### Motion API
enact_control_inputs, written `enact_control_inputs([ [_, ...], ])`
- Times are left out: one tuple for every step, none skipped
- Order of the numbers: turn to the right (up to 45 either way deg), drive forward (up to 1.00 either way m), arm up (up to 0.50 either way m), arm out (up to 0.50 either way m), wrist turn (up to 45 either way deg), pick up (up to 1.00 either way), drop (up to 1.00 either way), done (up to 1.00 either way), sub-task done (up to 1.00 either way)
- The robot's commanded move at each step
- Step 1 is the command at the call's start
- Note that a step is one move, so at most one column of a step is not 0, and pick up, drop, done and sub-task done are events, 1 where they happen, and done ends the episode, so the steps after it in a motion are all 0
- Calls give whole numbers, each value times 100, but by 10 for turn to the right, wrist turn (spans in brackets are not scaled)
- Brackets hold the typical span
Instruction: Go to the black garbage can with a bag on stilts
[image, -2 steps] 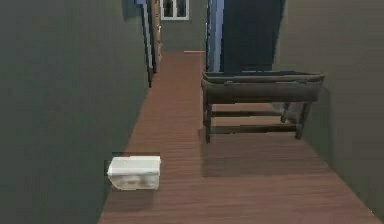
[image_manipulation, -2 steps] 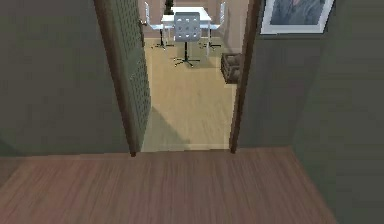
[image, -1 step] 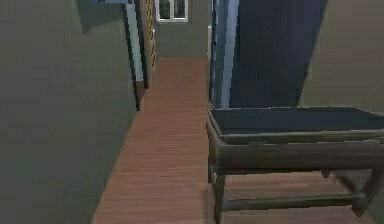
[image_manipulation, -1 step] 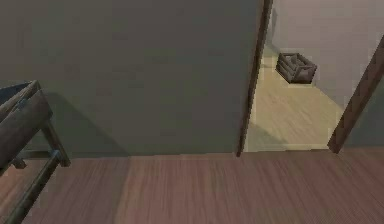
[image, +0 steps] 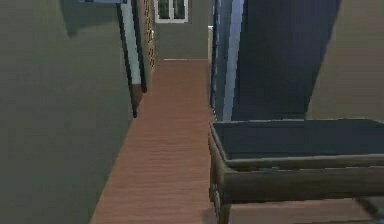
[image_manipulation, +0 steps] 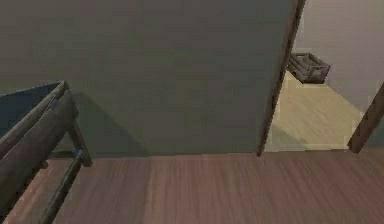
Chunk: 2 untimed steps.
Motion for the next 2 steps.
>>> enact_control_inputs([
  [-90, 0, 0, 0, 0, 0, 0, 0, 0],
  [0, 100, 0, 0, 0, 0, 0, 0, 0],
])
